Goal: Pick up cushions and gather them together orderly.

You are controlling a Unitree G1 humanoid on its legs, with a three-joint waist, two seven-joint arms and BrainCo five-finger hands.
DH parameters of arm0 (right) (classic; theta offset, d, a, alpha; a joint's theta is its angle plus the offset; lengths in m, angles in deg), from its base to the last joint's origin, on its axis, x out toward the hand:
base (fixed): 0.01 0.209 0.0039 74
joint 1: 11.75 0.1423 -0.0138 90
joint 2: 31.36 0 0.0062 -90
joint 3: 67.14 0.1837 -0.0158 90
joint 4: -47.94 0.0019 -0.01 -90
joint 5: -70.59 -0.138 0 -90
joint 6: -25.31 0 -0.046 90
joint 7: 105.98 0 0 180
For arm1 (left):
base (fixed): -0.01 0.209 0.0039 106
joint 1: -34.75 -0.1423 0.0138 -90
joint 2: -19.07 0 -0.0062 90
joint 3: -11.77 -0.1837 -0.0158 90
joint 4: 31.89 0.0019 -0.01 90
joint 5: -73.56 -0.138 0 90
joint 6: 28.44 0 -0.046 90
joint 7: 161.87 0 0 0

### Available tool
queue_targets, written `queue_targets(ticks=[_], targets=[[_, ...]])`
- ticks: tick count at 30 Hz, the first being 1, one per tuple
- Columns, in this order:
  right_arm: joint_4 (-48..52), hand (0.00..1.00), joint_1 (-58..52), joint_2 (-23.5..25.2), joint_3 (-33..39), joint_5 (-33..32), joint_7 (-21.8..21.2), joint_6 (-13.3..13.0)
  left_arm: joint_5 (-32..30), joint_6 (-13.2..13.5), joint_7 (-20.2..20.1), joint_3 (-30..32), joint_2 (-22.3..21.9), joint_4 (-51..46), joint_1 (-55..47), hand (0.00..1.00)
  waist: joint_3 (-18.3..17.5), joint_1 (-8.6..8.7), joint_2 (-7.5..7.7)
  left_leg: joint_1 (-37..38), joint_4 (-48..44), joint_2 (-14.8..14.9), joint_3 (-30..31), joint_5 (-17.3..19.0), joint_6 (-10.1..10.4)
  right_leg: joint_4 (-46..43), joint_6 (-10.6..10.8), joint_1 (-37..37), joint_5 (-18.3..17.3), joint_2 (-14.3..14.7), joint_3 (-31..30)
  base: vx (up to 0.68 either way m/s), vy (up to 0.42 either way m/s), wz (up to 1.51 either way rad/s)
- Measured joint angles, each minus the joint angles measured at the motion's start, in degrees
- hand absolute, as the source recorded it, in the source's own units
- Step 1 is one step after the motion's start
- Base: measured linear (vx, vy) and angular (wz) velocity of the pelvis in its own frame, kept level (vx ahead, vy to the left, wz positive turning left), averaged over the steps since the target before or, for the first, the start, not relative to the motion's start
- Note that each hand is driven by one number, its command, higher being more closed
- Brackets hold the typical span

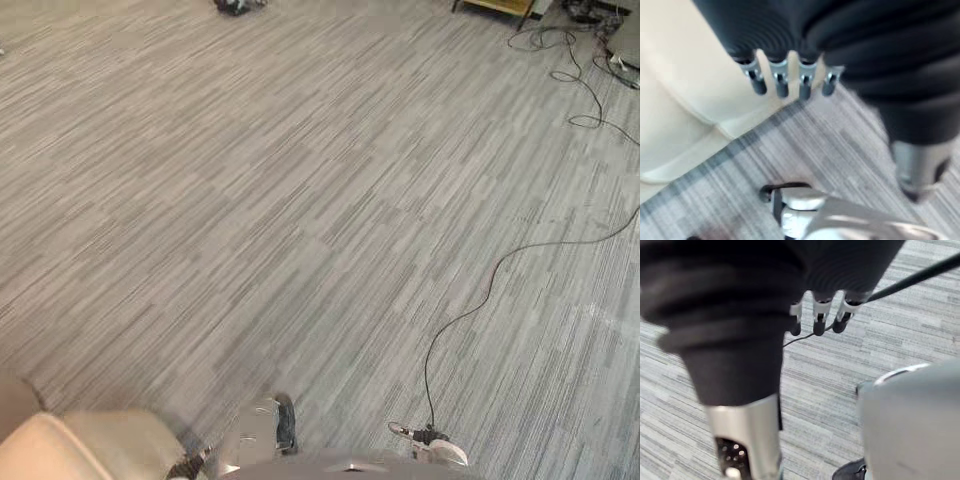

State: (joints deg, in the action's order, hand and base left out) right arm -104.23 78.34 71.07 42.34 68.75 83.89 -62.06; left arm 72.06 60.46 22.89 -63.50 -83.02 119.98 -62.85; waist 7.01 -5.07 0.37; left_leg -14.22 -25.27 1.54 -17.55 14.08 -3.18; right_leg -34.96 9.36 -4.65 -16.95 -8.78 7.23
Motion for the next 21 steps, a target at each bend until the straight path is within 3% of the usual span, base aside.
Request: queue_targets(ticks=[2,3,4,6,9,11,12,13,14,15,17,19,20,21], targets=[[0.43,0.0,0.34,0.14,1.1,-0.09,-0.45,-0.3,0.01,0.0,0.01,-1.88,0.49,-0.52,0.97,0.0,0.45,0.98,-0.07,7.1,5.21,-1.06,0.27,0.23,-0.36,-14.94,-0.76,-4.57,3.44,-2.47,1.89,0.43,0.103,-0.02],[0.48,0.0,0.34,0.05,1.14,-0.07,-0.73,-0.43,0.01,-0.01,0.01,-2.34,0.49,-0.52,1.36,0.0,0.67,1.39,-0.26,9.65,6.82,-1.1,0.45,0.23,-0.36,-18.15,-1.44,-5.22,3.15,-3.09,3.49,0.42,0.078,-0.04],[0.61,0.0,0.5,-0.07,1.03,-0.07,-1.04,-1.11,0.02,0.05,0.04,-3.72,0.53,-0.65,1.57,0.0,1.07,1.9,-0.83,15.17,10.88,-0.95,0.9,0.21,-0.33,-21.39,-4.22,-5.87,1.71,-3.84,7.0,0.38,0.044,-0.06],[0.87,0.0,0.61,-0.13,0.75,-0.05,-1.11,-1.32,-0.27,0.17,0.07,-4.14,0.64,-0.59,2.43,0.0,1.45,2.34,-1.2,21.37,15.54,-0.56,0.88,0.08,-0.1,-19.71,-7.17,-7.77,-0.6,-4.09,11.5,0.41,-0.023,0.01],[1.95,0.0,1.75,-0.53,0.88,-0.1,-1.08,-1.64,-0.36,0.25,0.08,-4.64,0.58,-0.63,5.09,0.0,2.26,4.06,-1.04,24.78,19.01,0.87,1.9,-0.02,0.23,-7.05,-7.83,-14.63,-0.91,-3.58,16.53,0.32,-0.102,0.25],[2.77,0.0,2.98,-0.89,0.96,-0.11,-1.06,-1.63,-0.37,0.34,0.1,-6.25,0.57,-0.62,6.21,0.0,4.23,5.04,-1.21,27.55,20.92,2.49,2.06,0.22,1.51,7.59,-7.63,-17.73,6.42,-1.39,15.1,0.48,-0.224,0.33],[2.71,0.0,2.92,-0.85,0.79,-0.07,-1.07,-1.58,-0.34,0.35,0.1,-6.23,0.7,-0.66,6.43,0.0,4.89,5.27,-0.52,29.06,21.51,2.58,2.19,0.48,2.07,15.42,-7.19,-17.48,11.31,-0.55,13.96,0.54,-0.302,0.38],[2.56,0.0,2.17,-0.7,0.8,-0.07,-1.06,-1.3,-0.36,0.6,0.11,-6.3,1.2,-0.92,6.44,0.0,5.36,5.67,0.71,30.89,21.65,2.31,3.37,1.49,4.32,22.48,-7.05,-16.23,20.52,-0.13,12.22,0.48,-0.274,0.36],[2.29,0.0,2.06,-0.64,1.06,-0.12,-1.07,-1.2,-0.37,0.81,0.12,-6.31,1.27,-0.83,6.58,0.0,5.52,5.93,1.02,31.88,21.82,2.83,3.91,2.04,5.3,22.92,-9.42,-15.22,25.95,0.3,11.74,0.48,-0.263,0.06],[2.2,0.0,3.24,-1.58,1.21,-0.02,-1.07,-1.2,-0.44,1.2,0.16,-6.42,0.24,-0.35,7.03,0.0,6.33,5.63,-1.12,32.36,22.04,4.54,4.22,1.72,5.74,20.08,-9.85,-15.99,23.26,2.11,11.66,0.43,-0.256,-0.27],[2.06,0.0,3.7,-1.52,1.85,-0.16,-1.09,-1.19,-0.98,1.49,0.03,-6.49,-0.54,-0.36,7.36,0.0,6.84,6.22,-1.4,33.13,22.33,4.84,6.23,-1.49,6.46,13.37,-10.38,-18.23,17.36,2.14,10.63,0.36,-0.233,-0.24],[2.09,0.0,3.09,-1.59,2.07,-0.09,-1.09,-1.18,-1.46,1.48,-0.12,-6.54,-0.75,0.02,7.37,0.0,6.6,6.83,-1.95,33.53,18.96,6.27,7.4,-2.33,7.2,9.87,-10.6,-17.47,13.48,2.59,11.29,0.4,-0.209,0.08],[2.11,0.0,2.46,-1.54,2.17,-0.08,-1.08,-1.19,-1.49,1.49,-0.1,-6.39,-0.91,-0.1,7.38,0.0,6.58,6.68,-2.39,31.82,11.8,7.75,8.46,-2.16,7.68,9.3,-10.93,-15.55,11.05,3.46,11.83,0.48,-0.243,0.15],[2.43,0.0,1.84,-1.59,2.8,-0.12,-1.05,-1.18,-1.49,1.5,-0.14,-6.04,-1.2,-0.68,7.38,0.0,6.63,6.71,-3.09,27.82,0.31,9.59,10.56,-3.35,9.65,9.99,-11.25,-12.74,10.08,4.23,12.38,0.38,-0.161,0.09]])
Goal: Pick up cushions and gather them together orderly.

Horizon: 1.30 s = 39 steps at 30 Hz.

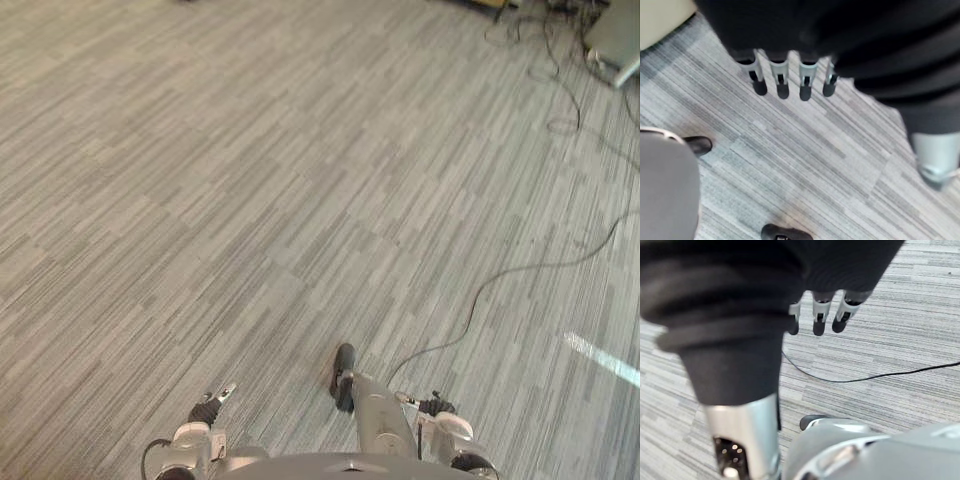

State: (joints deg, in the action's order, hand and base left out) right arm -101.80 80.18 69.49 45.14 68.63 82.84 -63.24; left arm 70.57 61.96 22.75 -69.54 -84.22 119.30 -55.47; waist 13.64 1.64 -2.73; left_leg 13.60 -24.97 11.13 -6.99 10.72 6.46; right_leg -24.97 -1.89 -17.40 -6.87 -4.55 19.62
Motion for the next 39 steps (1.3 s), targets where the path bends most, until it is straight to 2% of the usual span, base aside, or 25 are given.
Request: queue_targets(ticks=[2,3,5,8,10,11,12,13,15,16,18,20,21,22,23,25,27,29,31,32,34,35,36,37,39], targets=[[0.77,0.0,-1.28,-0.4,0.35,-0.01,0.11,-0.07,0.07,-0.03,0.0,0.77,-1.01,-1.05,-0.25,0.0,-0.37,-0.54,-1.83,-7.3,-18.02,2.37,2.75,-9.66,2.5,1.54,-0.66,4.23,-2.02,1.93,-0.2,0.4,-0.051,-0.2],[1.48,0.0,-1.85,-0.87,0.08,-0.06,0.22,-0.1,-0.04,0.01,-0.03,0.7,-1.44,-1.6,-0.59,0.0,-0.39,-0.9,-2.57,-12.06,-28.2,4.44,2.31,-11.78,2.1,3.52,-0.96,7.33,-2.73,3.22,-0.84,0.44,0.004,-0.4],[1.99,0.0,-2.04,-0.72,-0.07,-0.65,0.46,0.04,0.01,0.03,-0.07,1.22,-1.74,-2.65,-0.58,0.0,-0.61,-1.3,-3.24,-18.13,-36.38,4.75,-0.51,-3.92,-0.98,6.14,-0.54,12.12,-3.78,3.71,-3.36,0.44,0.043,-0.4],[1.7,0.0,-2.52,-0.43,-0.41,-1.25,0.49,-0.01,0.7,0.57,0.0,1.48,-1.71,-5.22,-1.07,0.0,-0.42,-3.14,-2.34,-26.17,-27.86,2.72,-6.14,3.52,-3.31,12.86,0.31,20.64,-4.27,2.55,-7.2,0.46,0.109,-0.53],[0.62,0.0,-2.05,-0.04,-0.07,-1.77,0.5,0.0,0.68,0.82,0.05,1.45,-1.65,-6.14,-1.15,0.0,-0.43,-4.07,-2.18,-28.71,-9.5,-0.35,-6.99,2.84,-3.07,14.14,2.88,23.74,-5.81,0.34,-9.19,0.44,0.217,-0.74],[0.55,0.0,-2.43,0.31,-0.02,-2.25,0.52,-0.05,0.97,1.0,0.01,1.69,-1.78,-6.58,-1.47,0.0,-0.37,-4.47,-2.05,-29.0,3.05,-1.88,-6.61,-3.64,-2.54,14.63,5.23,25.84,-7.3,-1.26,-10.8,0.48,0.303,-0.63],[0.61,0.0,-2.85,0.41,-0.48,-2.3,0.54,-0.04,1.16,1.03,0.09,2.06,-1.78,-6.58,-1.65,0.0,-0.64,-5.06,-1.79,-28.59,4.64,-2.41,-6.7,-7.4,-2.29,15.35,5.72,27.0,-7.92,-1.87,-12.03,0.65,0.363,-0.69],[0.53,0.0,-3.1,0.8,-1.72,-2.37,0.57,-0.05,1.14,1.02,0.15,2.02,-1.43,-6.4,-1.97,0.0,-2.46,-5.27,-0.69,-28.46,3.58,-4.42,-7.81,-6.45,-4.61,18.01,5.29,28.77,-8.44,-2.98,-14.49,0.64,0.253,-0.35],[0.04,0.0,-2.83,1.83,-1.74,-2.17,0.42,-0.01,1.85,1.33,0.18,2.66,-0.95,-6.22,-1.94,0.0,-2.84,-4.79,-0.26,-31.16,-5.1,-2.84,-8.32,-2.51,-5.22,21.23,3.09,30.45,-2.9,-1.64,-15.9,0.65,0.262,-0.23],[-0.57,0.0,-2.15,2.81,-1.1,-2.15,0.5,0.03,1.72,1.53,0.03,4.55,1.31,-5.72,-2.03,0.0,-2.58,-6.35,1.93,-34.87,-12.44,-3.06,-7.01,0.44,-5.24,21.04,3.91,32.41,-0.83,-4.03,-18.5,0.48,0.293,-0.4],[-1.77,0.0,-3.14,2.39,-1.16,-2.1,0.47,-0.04,1.71,1.28,0.17,4.78,1.3,-3.88,-3.67,0.0,-5.44,-6.74,3.06,-32.96,-3.86,-5.68,-4.25,-0.29,-7.56,18.58,4.88,31.19,-1.8,-4.7,-20.11,0.41,0.252,-0.38],[-2.14,0.0,-3.24,2.38,-1.48,-1.56,0.14,-0.13,1.71,0.58,0.11,4.45,2.6,-1.32,-4.78,0.0,-6.82,-6.21,5.12,-30.94,-4.86,-8.7,-6.36,4.19,-8.78,0.95,9.95,24.49,-4.11,-8.2,-22.8,0.53,0.227,-0.17],[-2.36,0.0,-3.3,2.45,-1.26,-0.77,-0.02,0.04,1.67,0.16,0.07,3.36,2.87,-0.14,-4.91,0.0,-6.38,-6.04,5.24,-28.13,-4.48,-9.81,-7.47,5.92,-9.4,-13.57,15.38,18.39,-0.86,-8.63,-26.11,0.51,0.18,-0.06],[-2.29,0.0,-3.38,2.75,-0.99,-0.83,-0.27,-0.03,1.68,-0.12,0.13,2.62,3.08,0.3,-4.99,0.0,-6.09,-5.85,5.23,-26.09,-3.75,-10.52,-7.6,6.52,-9.55,-21.55,17.64,15.62,1.01,-8.69,-26.64,0.5,0.142,-0.01],[-1.71,0.0,-3.16,2.4,-0.78,-0.86,-0.29,-0.31,1.67,-0.42,0.18,1.71,3.23,0.26,-5.53,0.0,-5.56,-4.9,4.86,-21.04,-1.26,-11.72,-7.59,7.33,-10.06,-33.29,16.9,11.51,1.21,-9.31,-23.77,0.5,0.114,0.03],[-1.49,0.0,-2.54,1.24,-1.05,-0.32,-0.64,-0.59,1.68,-0.44,0.16,-0.42,3.09,0.24,-6.08,0.0,-4.81,-4.53,3.22,-12.76,4.93,-12.29,-7.62,7.32,-10.12,-39.36,9.39,8.17,-2.87,-10.3,-15.2,0.49,0.102,-0.06],[-1.55,0.0,-1.55,0.5,-1.42,0.05,-0.77,-0.68,1.7,-0.38,0.19,-1.96,3.01,0.21,-5.88,0.0,-4.7,-3.78,2.0,-4.9,11.38,-11.39,-7.85,6.74,-9.82,-32.22,5.11,4.08,-9.23,-10.09,-2.83,0.5,0.029,-0.04],[-1.37,0.0,-0.91,-0.04,-1.38,0.06,-0.76,-1.07,1.69,-0.38,0.18,-2.1,2.91,0.24,-4.89,0.0,-4.24,-3.06,1.61,-2.1,13.07,-9.94,-7.99,6.75,-9.81,-22.1,3.79,-0.31,-10.24,-8.56,1.77,0.55,-0.1,0.09],[-1.23,0.0,-0.76,-0.99,-1.42,0.1,-0.7,-1.03,1.64,-0.37,0.19,-2.38,2.42,0.25,-4.41,0.0,-3.25,-2.18,0.52,0.77,15.43,-7.82,-7.43,6.56,-9.43,-8.57,3.91,-3.54,-6.37,-5.88,2.22,0.48,-0.151,0.26],[-1.26,0.0,-0.89,-0.89,-1.46,0.11,-0.7,-0.95,1.63,-0.26,0.17,-2.53,2.56,0.22,-4.38,0.0,-2.91,-1.73,0.8,2.84,17.42,-7.32,-6.91,6.01,-8.49,2.99,4.59,-4.06,0.12,-4.3,0.84,0.41,-0.164,0.3],[-1.64,0.0,-1.91,0.15,-1.55,0.11,-0.73,-0.5,1.61,-0.19,0.17,-2.42,3.84,0.23,-4.77,0.0,-2.08,-1.47,3.21,6.55,18.22,-8.51,-4.98,6.32,-7.34,14.04,5.1,-4.16,6.56,-4.47,-4.01,0.58,-0.277,0.34],[-1.94,0.0,-2.27,-0.26,-1.46,0.1,-0.81,-0.12,1.56,-0.22,0.22,-2.2,3.4,0.55,-4.88,0.0,-2.18,-0.82,2.97,8.24,17.2,-7.53,-2.94,7.04,-6.11,10.04,3.03,-4.62,13.64,-3.72,-5.5,0.61,-0.313,0.32],[-1.98,0.0,-2.4,-0.46,-1.33,0.1,-0.82,-0.01,1.43,-0.22,0.22,-2.01,2.88,0.76,-4.87,0.0,-2.35,-0.64,1.79,8.13,15.93,-6.42,-2.1,7.09,-5.99,7.01,2.72,-5.46,13.75,-3.35,-5.37,0.72,-0.385,0.2],[-1.92,0.0,-2.76,-1.89,-1.12,0.11,-0.81,-0.09,0.52,-0.18,0.18,-1.96,1.09,0.83,-5.01,0.0,-3.18,-0.63,-1.32,5.84,9.51,-3.16,-0.03,6.14,-4.32,1.7,1.34,-6.61,8.69,-1.53,-4.54,0.58,-0.303,-0.02],[-1.88,0.0,-2.96,-2.32,-0.76,0.17,-1.09,-0.04,0.41,-0.09,0.0,-1.54,0.55,0.83,-4.94,0.0,-3.17,-0.7,-3.16,0.35,-4.92,0.06,3.16,0.61,-0.94,0.03,0.28,-4.7,4.41,1.25,-3.49,0.61,-0.295,-0.18]])
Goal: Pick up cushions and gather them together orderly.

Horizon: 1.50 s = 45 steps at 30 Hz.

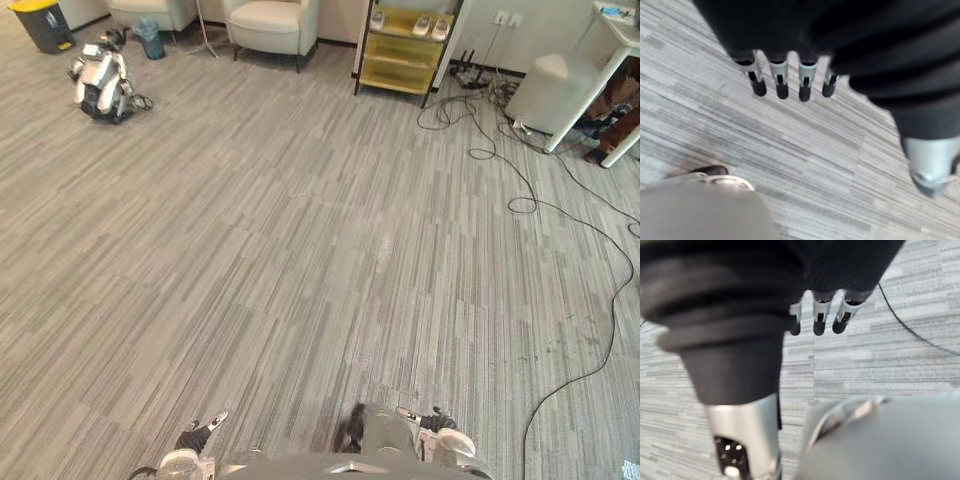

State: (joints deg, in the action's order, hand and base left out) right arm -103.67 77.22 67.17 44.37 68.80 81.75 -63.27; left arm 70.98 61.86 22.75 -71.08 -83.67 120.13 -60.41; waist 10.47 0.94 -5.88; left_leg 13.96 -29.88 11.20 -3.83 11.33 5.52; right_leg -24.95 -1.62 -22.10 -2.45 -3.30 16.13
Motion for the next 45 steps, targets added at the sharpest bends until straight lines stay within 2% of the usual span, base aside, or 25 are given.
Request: queue_targets(ticks=[1,2,5,7,10,12,13,14,16,18,20,22,23,25,26,29,31,32,34,35,36,37,39,41,45], targets=[[0.02,0.0,-0.08,-0.01,-0.11,0.01,0.03,0.06,-0.01,0.0,-0.09,0.0,-0.05,-0.01,-0.02,0.0,0.29,0.11,-0.4,-2.45,-6.14,1.04,1.13,-3.95,0.32,0.29,-0.34,1.77,-1.19,1.09,0.16,0.74,-0.289,-0.21],[-0.08,0.0,-0.8,0.03,-0.72,0.0,0.34,0.08,-0.04,-0.01,-0.13,-0.01,-0.09,-0.07,-0.01,0.0,1.03,0.0,-0.78,-8.13,-21.62,3.68,2.06,-8.37,1.51,1.87,-1.25,7.05,-3.28,3.6,0.09,0.6,-0.205,-0.17],[-0.18,0.0,-1.76,0.37,-1.23,-0.12,0.41,0.11,-0.05,-0.02,-0.09,0.63,0.49,-0.8,-0.25,0.0,2.04,-1.37,0.48,-16.65,-35.47,4.45,-2.23,-1.77,-0.61,6.48,-3.17,17.89,-6.4,5.69,-1.63,0.51,-0.121,-0.3],[-0.21,0.0,-1.71,0.19,-1.01,-0.24,0.51,0.09,-0.04,-0.1,-0.02,0.61,0.3,-1.56,-0.57,0.0,1.97,-2.13,0.75,-22.58,-32.0,2.34,-4.74,1.4,-1.89,9.82,-2.54,22.73,-6.55,5.62,-3.43,0.47,-0.05,-0.46],[-0.13,0.0,-0.83,0.32,-0.44,-0.43,0.85,0.1,0.03,-0.13,0.01,0.4,0.08,-2.86,-1.46,0.0,2.23,-3.74,1.17,-27.36,-8.74,-3.38,-5.34,3.11,-1.8,14.94,-0.72,28.41,-6.6,4.33,-6.98,0.54,0.087,-0.6],[-0.14,0.0,-0.51,0.39,-0.45,-0.58,1.09,0.04,0.04,-0.03,0.05,-0.56,0.13,-2.83,-2.01,0.0,2.31,-4.4,1.12,-27.72,15.03,-7.61,-2.46,-4.9,-1.0,18.99,1.26,33.01,-7.84,2.91,-9.45,0.44,0.184,-0.49],[-0.13,0.0,-0.56,0.41,-0.61,-0.57,1.1,0.06,0.05,0.01,0.04,-0.64,0.07,-2.84,-2.37,0.0,2.23,-4.82,1.19,-27.48,17.12,-7.83,-2.35,-8.48,-0.23,20.13,1.62,34.07,-8.07,2.67,-10.21,0.47,0.227,-0.58],[-0.12,0.0,-0.53,0.52,-0.72,-0.55,1.09,0.03,0.05,0.1,0.02,-0.65,-0.03,-2.74,-2.83,0.0,1.91,-5.75,1.7,-26.09,18.2,-8.36,-3.14,-14.46,-1.62,21.59,2.54,35.44,-8.44,2.13,-11.95,0.39,0.186,-0.51],[-0.22,0.0,0.13,2.29,-0.64,-0.36,1.06,0.04,0.05,0.15,0.02,-0.5,1.04,-2.59,-2.35,0.0,1.87,-5.69,3.39,-27.93,13.16,-9.9,-4.09,-10.86,-6.35,21.2,2.82,35.87,-9.06,-0.04,-12.46,0.5,0.214,-0.27],[-0.18,0.0,-0.01,2.87,-0.69,0.04,0.92,0.14,0.06,0.17,-0.07,-0.18,1.33,-2.23,-2.42,0.0,1.73,-6.48,4.09,-28.89,6.62,-10.26,-5.06,-5.28,-8.27,17.28,3.97,35.57,-9.81,-1.34,-13.49,0.48,0.21,-0.18],[-0.12,0.0,-0.62,2.86,-0.59,0.62,0.25,0.14,0.06,0.1,-0.09,0.11,1.68,-0.67,-2.65,0.0,0.49,-7.11,4.86,-25.53,5.33,-12.04,-6.69,-0.39,-9.56,-3.31,8.42,28.41,-11.95,-3.64,-16.28,0.53,0.262,-0.16],[-0.08,0.0,-0.47,3.02,-0.65,1.36,-0.08,-0.1,0.04,-0.07,-0.1,-0.64,2.7,-0.09,-2.7,0.0,-0.15,-6.17,6.12,-21.9,6.94,-14.33,-6.48,1.13,-10.04,-20.16,12.82,22.12,-9.43,-5.71,-16.5,0.4,0.168,0.16],[-0.1,0.0,-0.47,2.84,-0.6,1.83,-0.11,-0.08,0.03,-0.27,-0.11,-0.67,2.96,-0.05,-2.89,0.0,-0.4,-5.74,6.56,-18.12,9.0,-15.73,-5.9,1.78,-10.09,-28.83,12.49,18.92,-9.4,-7.52,-13.64,0.44,0.137,0.27],[-0.16,0.0,-0.53,2.2,-0.61,2.16,-0.1,0.0,0.06,-0.32,-0.07,-1.08,2.98,-0.03,-3.06,0.0,-0.27,-5.47,5.89,-11.23,13.99,-16.36,-5.29,1.63,-10.06,-31.26,8.84,17.06,-12.21,-9.62,-5.85,0.44,0.111,0.24],[-0.24,0.0,-0.62,2.19,-0.59,2.18,-0.07,-0.02,0.05,-0.31,-0.05,-1.09,2.97,-0.12,-2.93,0.0,-0.57,-5.18,5.67,-7.35,17.31,-16.1,-4.19,1.45,-9.81,-25.88,6.93,15.57,-14.87,-9.76,1.03,0.42,0.038,0.25],[-0.14,0.0,-0.45,2.25,-0.52,2.18,-0.1,-0.03,0.07,-0.27,-0.04,-1.15,3.07,-0.45,-2.12,0.0,-0.61,-3.95,5.63,-4.37,19.57,-14.83,-2.08,1.87,-9.08,-11.74,5.08,10.87,-15.08,-7.62,4.84,0.37,-0.033,0.37],[-0.12,0.0,-0.45,1.73,-0.43,2.15,-0.07,0.04,0.07,-0.26,-0.03,-1.35,2.68,-0.55,-2.15,0.0,-0.14,-3.67,4.78,-2.65,20.5,-12.99,-0.87,2.73,-7.59,-1.51,4.34,8.77,-10.8,-4.89,3.32,0.44,-0.107,0.36],[-0.17,0.0,-0.82,1.76,-0.48,2.15,-0.07,0.12,0.07,-0.2,-0.02,-1.65,2.75,-0.57,-2.43,0.0,-0.13,-3.7,4.77,-1.27,20.96,-11.74,-0.49,3.58,-6.13,6.52,4.51,7.8,-5.05,-2.84,0.52,0.32,-0.124,0.22],[-0.17,0.0,-1.87,2.7,-0.56,2.14,-0.08,0.05,0.06,-0.17,-0.03,-1.61,3.56,-0.56,-2.83,0.0,-0.04,-3.63,6.34,1.01,21.06,-11.91,0.85,5.17,-3.67,13.47,4.9,7.93,3.6,-2.49,-3.29,0.41,-0.232,0.37],[-0.22,0.0,-2.98,3.07,-0.59,2.14,-0.08,0.06,0.03,-0.16,0.01,-1.49,3.81,-0.49,-3.13,0.0,-0.49,-3.38,7.2,2.74,20.92,-12.14,1.86,6.79,-2.73,12.46,3.03,7.94,9.35,-3.27,-4.51,0.43,-0.287,0.43],[-0.23,0.0,-3.06,2.25,-0.41,2.12,-0.12,0.06,0.02,-0.17,0.06,-1.14,3.07,-0.14,-2.92,0.0,-0.73,-3.22,6.43,3.46,20.57,-10.83,2.51,7.56,-2.37,9.82,2.96,7.75,8.18,-2.55,-3.95,0.43,-0.289,0.35],[-0.43,0.0,-3.06,1.47,-0.55,2.25,-0.13,0.11,-0.02,0.0,0.01,-0.99,1.73,-0.17,-3.15,0.0,-1.9,-3.17,3.94,1.06,15.69,-8.47,2.7,7.76,-1.97,8.75,2.24,7.48,5.1,-0.87,-2.82,0.41,-0.281,0.16],[-0.34,0.0,-3.08,0.83,-0.48,2.25,-0.1,0.09,-0.03,0.08,-0.01,-0.65,0.71,-0.14,-2.91,0.0,-1.62,-3.04,2.36,-3.98,4.0,-6.42,2.95,7.89,-1.2,10.48,1.41,9.1,3.99,0.93,-2.09,0.38,-0.281,0.07],[-0.4,0.0,-3.35,0.03,-0.5,2.12,0.02,0.4,-0.04,0.07,-0.04,-0.46,-0.14,-0.2,-2.79,0.0,-0.9,-3.39,0.51,-12.16,-15.3,-2.71,2.36,5.97,1.08,13.9,0.25,14.06,2.9,3.81,-1.37,0.37,-0.239,0.01],[-0.49,0.0,-4.33,0.13,-0.52,1.96,0.17,0.59,-0.31,0.09,-0.13,-0.73,-0.04,-0.92,-2.73,0.0,-0.48,-3.81,0.52,-18.55,-20.51,-0.16,-2.89,6.46,0.2,19.52,0.31,23.45,1.72,4.79,-1.51,0.28,-0.105,-0.01]])
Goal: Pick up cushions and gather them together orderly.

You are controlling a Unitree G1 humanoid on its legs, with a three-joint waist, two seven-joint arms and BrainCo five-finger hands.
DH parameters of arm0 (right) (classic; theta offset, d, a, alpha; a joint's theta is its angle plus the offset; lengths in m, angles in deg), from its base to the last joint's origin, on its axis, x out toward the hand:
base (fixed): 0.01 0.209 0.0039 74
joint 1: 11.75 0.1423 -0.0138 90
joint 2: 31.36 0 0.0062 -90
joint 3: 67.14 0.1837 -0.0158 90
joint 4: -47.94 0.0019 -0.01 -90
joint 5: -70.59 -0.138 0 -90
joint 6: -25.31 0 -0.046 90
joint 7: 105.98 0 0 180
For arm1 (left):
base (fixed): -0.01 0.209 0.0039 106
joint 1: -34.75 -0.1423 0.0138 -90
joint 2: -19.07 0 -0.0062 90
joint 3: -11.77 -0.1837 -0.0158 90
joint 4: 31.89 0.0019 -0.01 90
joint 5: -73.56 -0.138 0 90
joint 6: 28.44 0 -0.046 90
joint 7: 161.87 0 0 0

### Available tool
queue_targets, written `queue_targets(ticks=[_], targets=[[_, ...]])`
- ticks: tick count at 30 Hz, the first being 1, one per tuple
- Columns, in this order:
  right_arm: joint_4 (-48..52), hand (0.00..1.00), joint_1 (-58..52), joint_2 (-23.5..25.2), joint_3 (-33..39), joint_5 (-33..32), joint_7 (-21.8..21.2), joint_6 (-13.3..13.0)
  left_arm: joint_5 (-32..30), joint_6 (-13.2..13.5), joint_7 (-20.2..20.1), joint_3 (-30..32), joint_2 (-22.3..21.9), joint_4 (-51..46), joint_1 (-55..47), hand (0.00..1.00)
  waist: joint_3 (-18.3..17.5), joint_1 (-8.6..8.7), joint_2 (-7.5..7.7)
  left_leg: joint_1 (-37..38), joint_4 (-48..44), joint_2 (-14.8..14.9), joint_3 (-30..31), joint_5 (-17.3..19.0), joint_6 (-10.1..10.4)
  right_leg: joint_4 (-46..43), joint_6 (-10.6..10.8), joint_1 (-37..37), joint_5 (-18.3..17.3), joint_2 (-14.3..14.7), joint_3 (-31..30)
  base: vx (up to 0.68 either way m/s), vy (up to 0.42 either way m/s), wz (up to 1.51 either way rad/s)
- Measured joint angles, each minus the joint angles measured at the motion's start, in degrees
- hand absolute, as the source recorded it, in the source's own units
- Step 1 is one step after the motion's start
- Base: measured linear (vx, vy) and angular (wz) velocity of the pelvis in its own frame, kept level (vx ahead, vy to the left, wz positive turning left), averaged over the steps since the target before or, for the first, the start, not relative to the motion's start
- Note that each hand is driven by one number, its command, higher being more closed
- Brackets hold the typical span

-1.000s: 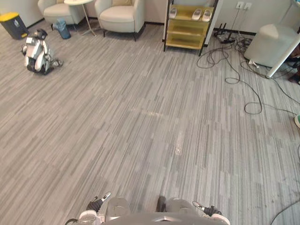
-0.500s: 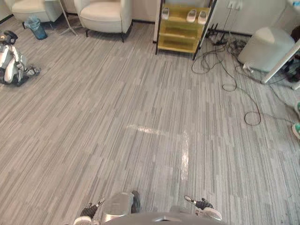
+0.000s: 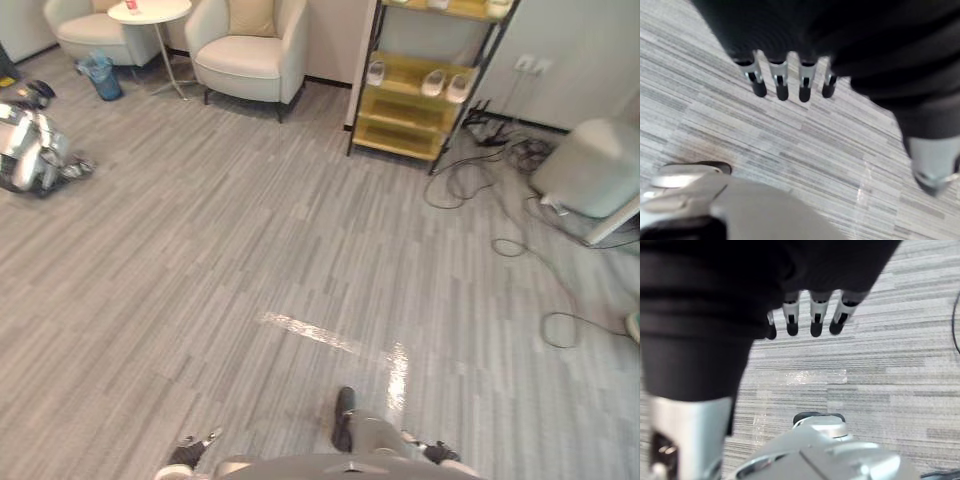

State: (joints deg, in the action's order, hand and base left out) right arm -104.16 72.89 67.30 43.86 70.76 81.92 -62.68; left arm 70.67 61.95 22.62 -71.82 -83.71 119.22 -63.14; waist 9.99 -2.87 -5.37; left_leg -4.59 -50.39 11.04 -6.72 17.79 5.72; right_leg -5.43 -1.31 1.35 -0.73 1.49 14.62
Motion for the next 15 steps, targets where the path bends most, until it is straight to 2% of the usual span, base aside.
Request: queue_targets(ticks=[1,2,3,4,5,6,7,8,11,15], targets=[[0.0,0.0,-0.05,-0.05,0.01,-0.01,0.14,0.16,0.0,-0.01,0.02,-0.14,0.0,-0.14,0.0,0.0,0.01,-0.23,0.0,-1.0,3.99,-0.24,-0.48,0.15,-0.22,1.03,0.28,1.13,0.07,-0.15,-0.19,0.22,0.014,-0.18],[0.17,0.0,-0.05,-0.04,0.03,-0.04,0.2,0.21,-0.01,-0.02,0.07,-0.25,0.03,-0.22,0.25,0.0,0.02,-0.38,0.06,-1.41,12.49,-0.7,-0.88,0.18,-0.44,1.73,0.79,1.96,-0.13,-0.41,-0.86,0.21,0.077,-0.25],[0.34,0.0,-0.02,0.01,0.06,-0.05,0.23,0.22,-0.03,-0.06,0.06,-0.3,0.06,-0.16,0.29,0.0,0.04,-0.38,0.08,-1.3,21.13,-1.66,-0.19,-0.6,-0.33,1.93,1.35,2.5,-0.44,-0.9,-1.35,0.22,0.104,-0.23],[0.37,0.0,-0.05,0.05,0.11,-0.04,0.24,0.21,-0.04,-0.06,0.06,-0.3,0.08,-0.09,0.29,0.0,0.05,-0.37,0.1,-1.2,25.75,-2.51,0.83,-1.81,-0.45,1.9,1.82,2.65,-0.69,-1.29,-1.56,0.21,0.155,-0.24],[0.35,0.0,-0.59,0.07,0.19,-0.01,0.25,0.23,-0.03,-0.05,0.07,-0.3,0.03,-0.05,0.27,0.0,-0.01,-0.68,0.13,0.84,30.85,-4.2,2.05,-8.73,-0.62,1.63,3.19,2.99,-1.15,-1.97,-2.74,0.26,0.212,-0.2],[0.39,0.0,-0.68,0.39,0.26,-0.01,0.25,0.27,-0.02,-0.06,0.1,-0.24,0.27,0.37,0.19,0.0,-0.19,-0.76,1.14,2.33,33.59,-5.86,1.41,-9.34,-1.53,2.19,4.33,3.65,-0.97,-3.38,-3.64,0.27,0.21,-0.15],[0.38,0.0,-0.66,0.7,0.51,0.0,0.25,0.27,-0.05,-0.07,0.08,-0.24,0.51,0.43,0.21,0.0,-0.49,-0.6,1.03,2.85,33.82,-6.35,1.11,-9.55,-2.04,2.44,4.33,3.82,-0.78,-3.78,-3.63,0.27,0.196,-0.1],[0.3,0.0,-1.09,1.03,1.21,0.09,0.24,0.5,-0.01,-0.04,0.07,-0.22,0.77,0.33,0.6,0.0,-0.21,-0.71,1.79,3.05,33.45,-6.89,0.08,-9.08,-2.79,2.62,4.75,4.05,-0.61,-4.27,-4.14,0.22,0.137,-0.16],[0.31,0.0,-1.12,2.24,2.18,0.22,0.24,0.51,-0.03,-0.06,0.02,-0.16,1.69,0.58,0.48,0.0,-0.36,-0.9,3.33,5.5,34.95,-8.9,0.05,-8.91,-3.11,4.16,5.16,6.08,-0.66,-5.54,-4.94,0.16,0.1,-0.13],[0.24,0.0,-1.27,2.21,2.19,0.28,0.18,0.52,-0.06,-0.06,-0.08,-0.33,1.84,0.93,0.33,0.0,-1.25,-0.61,3.52,8.21,37.66,-10.23,0.36,-9.17,-3.69,4.88,5.57,7.77,-0.97,-6.47,-4.98,0.08,0.052,0.01]])
